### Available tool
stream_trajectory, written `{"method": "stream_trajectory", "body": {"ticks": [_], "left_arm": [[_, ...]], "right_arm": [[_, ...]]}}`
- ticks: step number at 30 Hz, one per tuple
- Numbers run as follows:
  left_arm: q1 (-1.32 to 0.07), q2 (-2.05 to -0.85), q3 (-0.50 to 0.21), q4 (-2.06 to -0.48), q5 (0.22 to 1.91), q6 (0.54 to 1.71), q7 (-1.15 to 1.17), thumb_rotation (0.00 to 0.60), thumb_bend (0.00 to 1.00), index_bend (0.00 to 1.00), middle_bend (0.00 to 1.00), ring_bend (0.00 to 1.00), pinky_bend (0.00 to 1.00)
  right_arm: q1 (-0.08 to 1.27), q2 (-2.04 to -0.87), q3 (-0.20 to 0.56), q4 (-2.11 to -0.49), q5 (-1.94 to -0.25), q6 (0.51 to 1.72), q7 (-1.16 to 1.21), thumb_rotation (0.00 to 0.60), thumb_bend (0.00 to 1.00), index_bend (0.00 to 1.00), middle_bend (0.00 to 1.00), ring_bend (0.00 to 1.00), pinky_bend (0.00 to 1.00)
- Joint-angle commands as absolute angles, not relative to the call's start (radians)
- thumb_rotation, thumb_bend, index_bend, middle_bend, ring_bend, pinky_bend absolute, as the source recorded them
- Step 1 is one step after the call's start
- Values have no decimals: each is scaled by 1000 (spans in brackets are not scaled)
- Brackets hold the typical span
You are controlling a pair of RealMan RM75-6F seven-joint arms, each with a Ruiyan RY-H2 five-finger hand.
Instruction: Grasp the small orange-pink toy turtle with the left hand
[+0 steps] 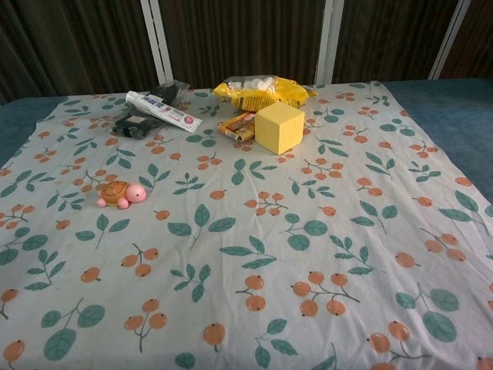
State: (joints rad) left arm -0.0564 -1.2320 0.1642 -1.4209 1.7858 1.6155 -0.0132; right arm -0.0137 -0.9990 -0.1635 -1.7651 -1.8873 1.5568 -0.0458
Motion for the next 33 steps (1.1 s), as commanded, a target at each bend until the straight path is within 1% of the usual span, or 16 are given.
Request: {"method": "stream_trajectory", "body": {"ticks": [1, 2, 4, 6, 7, 9, 10, 11, 12, 15, 18, 21, 26, 29, 33], "left_arm": [[-68, -1243, 159, -1414, 1795, 1604, -23, 600, 392, 0, 0, 55, 67], [-81, -1255, 150, -1405, 1807, 1603, -31, 600, 392, 0, 0, 80, 75], [-111, -1286, 127, -1382, 1823, 1594, -52, 600, 392, 0, 0, 215, 192], [-175, -1326, 95, -1350, 1830, 1538, -96, 600, 393, 0, 0, 439, 434], [-208, -1338, 81, -1337, 1820, 1491, -107, 600, 395, 0, 0, 495, 496], [-286, -1369, 40, -1314, 1778, 1370, -107, 600, 402, 0, 0, 629, 678], [-313, -1386, 24, -1303, 1757, 1324, -99, 600, 403, 0, 0, 677, 750], [-346, -1416, -1, -1280, 1733, 1277, -93, 600, 403, 0, 0, 709, 790], [-366, -1445, -20, -1254, 1714, 1254, -92, 600, 403, 0, 0, 762, 842], [-423, -1554, -66, -1119, 1685, 1222, -100, 600, 404, 11, 23, 865, 937], [-465, -1662, -97, -964, 1666, 1222, -130, 600, 405, 40, 81, 940, 993], [-498, -1738, -109, -836, 1649, 1210, -153, 600, 406, 77, 105, 983, 1000], [-533, -1815, -104, -683, 1628, 1183, -168, 600, 406, 116, 116, 995, 1000], [-546, -1855, -105, -615, 1612, 1176, -188, 600, 406, 118, 101, 995, 1000], [-563, -1894, -101, -538, 1606, 1188, -206, 600, 406, 156, 151, 997, 1000]], "right_arm": [[-14, -997, -164, -1765, -1887, 1556, -44, 600, 115, 0, 0, 0, 0], [-16, -995, -162, -1765, -1883, 1560, -42, 600, 115, 0, 0, 0, 0], [-20, -993, -155, -1766, -1869, 1569, -40, 600, 115, 0, 0, 0, 0], [-21, -994, -147, -1767, -1856, 1573, -37, 600, 115, 0, 0, 0, 0], [-19, -995, -144, -1767, -1853, 1570, -39, 600, 116, 0, 0, 0, 0], [-13, -999, -145, -1767, -1847, 1550, -45, 600, 115, 0, 0, 0, 0], [-9, -1001, -144, -1768, -1842, 1539, -46, 600, 115, 0, 0, 0, 0], [-5, -1002, -142, -1769, -1833, 1527, -50, 600, 115, 0, 0, 0, 0], [-2, -1003, -139, -1770, -1825, 1519, -51, 600, 116, 0, 0, 0, 0], [2, -1006, -129, -1773, -1801, 1506, -57, 600, 115, 0, 0, 0, 0], [6, -1009, -121, -1774, -1780, 1494, -63, 600, 115, 0, 0, 0, 0], [12, -1010, -116, -1775, -1763, 1478, -68, 600, 115, 0, 0, 0, 0], [21, -1011, -113, -1774, -1748, 1459, -67, 600, 116, 0, 0, 0, 0], [23, -1011, -112, -1776, -1743, 1453, -69, 600, 115, 0, 0, 0, 0], [23, -1011, -110, -1779, -1738, 1454, -71, 600, 116, 0, 0, 0, 0]]}}
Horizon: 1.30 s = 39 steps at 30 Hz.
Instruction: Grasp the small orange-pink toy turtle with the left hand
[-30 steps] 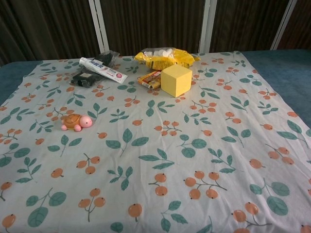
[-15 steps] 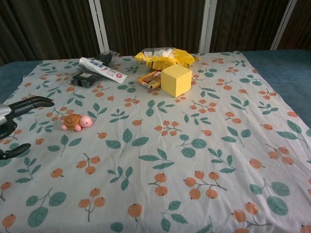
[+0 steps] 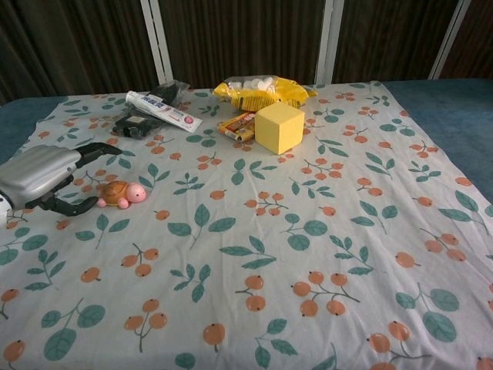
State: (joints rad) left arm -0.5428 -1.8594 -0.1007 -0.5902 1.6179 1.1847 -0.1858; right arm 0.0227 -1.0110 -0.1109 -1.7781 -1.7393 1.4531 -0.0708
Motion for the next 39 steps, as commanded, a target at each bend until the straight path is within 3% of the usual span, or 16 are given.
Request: {"method": "stream_trajectory", "body": {"ticks": [1, 7, 17, 23, 28, 39], "left_arm": [[-566, -1902, -97, -518, 1607, 1192, -209, 600, 407, 175, 181, 999, 1000], [-567, -1925, -74, -466, 1607, 1209, -228, 600, 408, 278, 290, 1000, 1000], [-572, -1957, -46, -413, 1595, 1186, -232, 600, 410, 378, 378, 1000, 1000], [-579, -1980, -48, -378, 1579, 1182, -211, 600, 456, 574, 586, 1000, 1000], [-576, -1996, -49, -360, 1573, 1217, -201, 600, 512, 801, 761, 1000, 1000], [-567, -1999, -36, -365, 1571, 1258, -192, 600, 521, 824, 801, 1000, 1000]], "right_arm": [[23, -1011, -109, -1779, -1737, 1454, -71, 600, 116, 0, 0, 0, 0], [23, -1010, -107, -1779, -1730, 1454, -70, 600, 115, 0, 0, 0, 0], [19, -1008, -107, -1779, -1736, 1466, -69, 600, 116, 0, 0, 0, 0], [20, -1008, -105, -1779, -1732, 1463, -69, 600, 115, 0, 0, 0, 0], [21, -1009, -105, -1779, -1731, 1462, -71, 600, 115, 0, 0, 0, 0], [18, -1009, -108, -1780, -1740, 1468, -72, 600, 116, 0, 0, 0, 0]]}}
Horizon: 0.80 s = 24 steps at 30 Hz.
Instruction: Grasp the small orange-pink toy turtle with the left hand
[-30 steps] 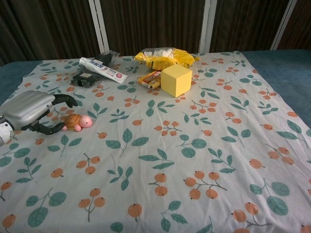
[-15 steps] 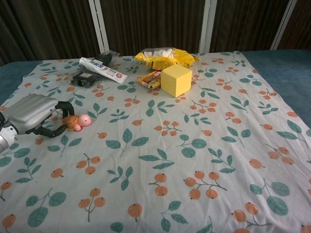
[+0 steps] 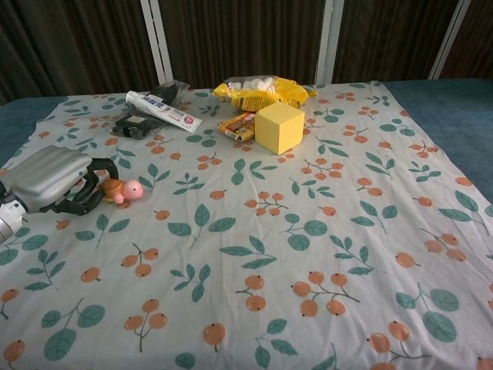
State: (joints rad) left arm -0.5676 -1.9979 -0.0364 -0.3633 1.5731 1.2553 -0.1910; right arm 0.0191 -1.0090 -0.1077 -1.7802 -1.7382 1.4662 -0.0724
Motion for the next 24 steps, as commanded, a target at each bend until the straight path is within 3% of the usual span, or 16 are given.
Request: {"method": "stream_trajectory", "body": {"ticks": [1, 3, 5, 7, 9, 12, 17, 24], "left_arm": [[-566, -1999, -35, -365, 1571, 1259, -192, 600, 519, 820, 798, 1000, 1000], [-565, -1999, -32, -365, 1572, 1260, -190, 600, 509, 799, 778, 1000, 1000], [-564, -1994, -23, -366, 1577, 1258, -185, 600, 481, 697, 690, 1000, 1000], [-561, -1981, -12, -380, 1582, 1250, -184, 600, 452, 429, 470, 1000, 1000], [-560, -1968, -8, -399, 1583, 1247, -184, 600, 445, 252, 316, 1000, 1000], [-556, -1947, 0, -433, 1586, 1246, -171, 600, 439, 107, 169, 1000, 1000], [-549, -1907, 9, -510, 1589, 1247, -135, 600, 426, 75, 95, 1000, 1000], [-541, -1857, 8, -631, 1592, 1272, -93, 600, 412, 115, 128, 1000, 1000]], "right_arm": [[18, -1008, -108, -1780, -1740, 1469, -71, 600, 116, 0, 0, 0, 0], [18, -1008, -108, -1780, -1742, 1471, -70, 600, 116, 0, 0, 0, 0], [18, -1007, -109, -1780, -1743, 1471, -69, 600, 116, 0, 0, 0, 0], [18, -1007, -110, -1780, -1744, 1470, -68, 600, 115, 0, 0, 0, 0], [18, -1006, -111, -1780, -1746, 1470, -67, 600, 116, 0, 0, 0, 0], [16, -1005, -112, -1781, -1750, 1474, -66, 600, 115, 0, 0, 0, 0], [13, -1004, -114, -1782, -1758, 1482, -65, 600, 116, 0, 0, 0, 0], [13, -1001, -116, -1781, -1764, 1485, -61, 600, 115, 0, 0, 0, 0]]}}
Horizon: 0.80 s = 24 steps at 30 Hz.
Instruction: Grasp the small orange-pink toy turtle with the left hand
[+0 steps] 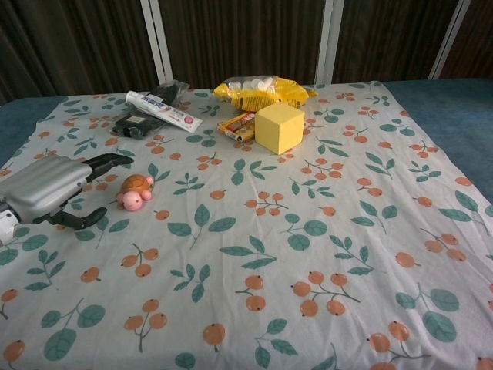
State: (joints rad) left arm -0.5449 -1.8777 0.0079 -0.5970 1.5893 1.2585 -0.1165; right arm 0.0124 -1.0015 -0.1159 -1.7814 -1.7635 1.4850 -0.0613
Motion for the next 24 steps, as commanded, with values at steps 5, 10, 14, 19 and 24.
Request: {"method": "stream_trajectory", "body": {"ticks": [5, 10, 14, 19, 24], "left_arm": [[-568, -1868, -11, -660, 1595, 1280, -54, 600, 412, 228, 208, 1000, 1000], [-611, -1911, -27, -619, 1588, 1233, -51, 600, 412, 245, 231, 1000, 1000], [-626, -1924, -25, -604, 1585, 1202, -44, 600, 412, 243, 228, 1000, 1000], [-633, -1927, -29, -585, 1566, 1159, -35, 600, 413, 252, 222, 1000, 1000], [-631, -1915, -33, -591, 1548, 1131, -30, 600, 412, 312, 294, 1000, 1000]], "right_arm": [[15, -1001, -117, -1780, -1764, 1479, -59, 600, 116, 0, 0, 0, 0], [16, -999, -112, -1780, -1755, 1481, -54, 600, 116, 0, 0, 0, 0], [17, -996, -109, -1778, -1748, 1480, -49, 600, 115, 0, 0, 0, 0], [16, -994, -107, -1779, -1746, 1483, -44, 600, 116, 0, 0, 0, 0], [16, -995, -107, -1780, -1745, 1481, -48, 600, 115, 0, 0, 0, 0]]}}
